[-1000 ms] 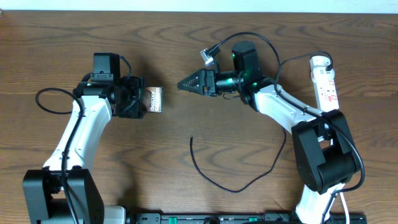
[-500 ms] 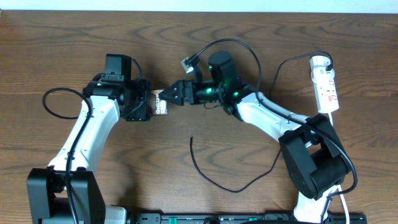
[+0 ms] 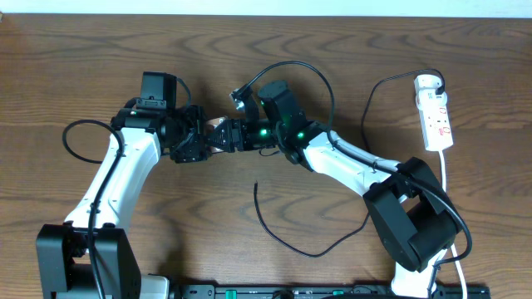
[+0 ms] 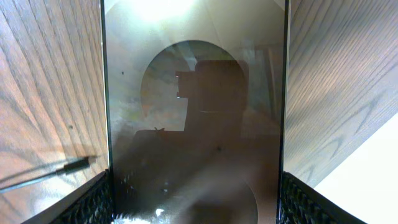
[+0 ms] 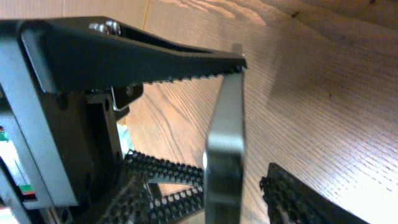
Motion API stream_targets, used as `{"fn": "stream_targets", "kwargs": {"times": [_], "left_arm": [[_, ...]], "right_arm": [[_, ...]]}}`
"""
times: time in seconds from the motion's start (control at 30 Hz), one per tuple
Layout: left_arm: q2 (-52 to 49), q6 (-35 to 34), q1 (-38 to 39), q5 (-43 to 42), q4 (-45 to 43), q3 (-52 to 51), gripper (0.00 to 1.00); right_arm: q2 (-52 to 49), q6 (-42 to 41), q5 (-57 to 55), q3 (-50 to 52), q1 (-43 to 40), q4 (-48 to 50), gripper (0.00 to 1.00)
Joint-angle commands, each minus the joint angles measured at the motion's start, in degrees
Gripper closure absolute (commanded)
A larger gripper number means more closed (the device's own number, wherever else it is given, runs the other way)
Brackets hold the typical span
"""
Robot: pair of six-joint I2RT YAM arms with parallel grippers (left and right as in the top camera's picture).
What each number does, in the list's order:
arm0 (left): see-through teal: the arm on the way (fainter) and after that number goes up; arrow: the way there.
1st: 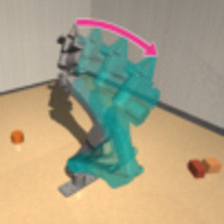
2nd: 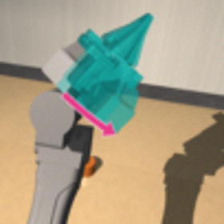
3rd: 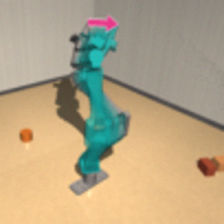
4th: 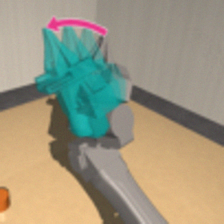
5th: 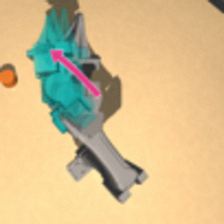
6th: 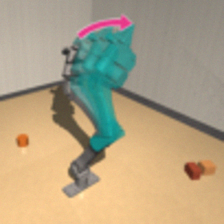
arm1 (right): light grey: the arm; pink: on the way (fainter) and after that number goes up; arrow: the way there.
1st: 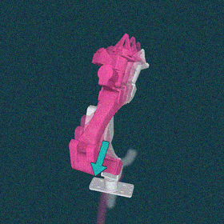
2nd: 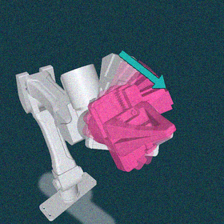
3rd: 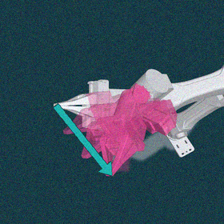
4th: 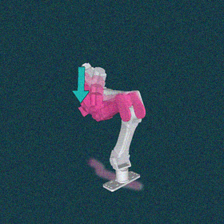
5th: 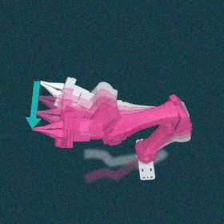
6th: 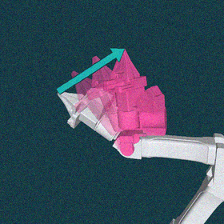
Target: Plug charger to phone and switch on socket
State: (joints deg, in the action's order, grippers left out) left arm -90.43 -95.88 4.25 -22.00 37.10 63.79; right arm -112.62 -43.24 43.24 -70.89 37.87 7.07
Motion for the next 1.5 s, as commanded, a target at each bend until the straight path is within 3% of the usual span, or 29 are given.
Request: {"fn": "stream_targets", "kwargs": {"times": [0.0,0.53,1.27,1.47], "left_arm": [[1.7,-0.44,0.22,-4.2,0.0,0.83,0.93],[1.7,-0.2,0.24,-4.96,1.11,0.83,0.93],[1.7,0.17,3.19,2.16,1.86,0.83,0.93],[1.7,0.15,3.89,2.19,1.84,0.83,0.93]], "right_arm": [[-0.55,0.44,-0.96,-1.22,0.59,-0.09,0.44],[-0.55,0.44,-1.36,-1.22,0.59,-0.07,0.63],[-0.55,-1.09,-4.33,-1.25,0.48,-3.52,0.58],[-0.55,-1.09,-4.33,-1.25,0.48,-4.0,0.64]]}}
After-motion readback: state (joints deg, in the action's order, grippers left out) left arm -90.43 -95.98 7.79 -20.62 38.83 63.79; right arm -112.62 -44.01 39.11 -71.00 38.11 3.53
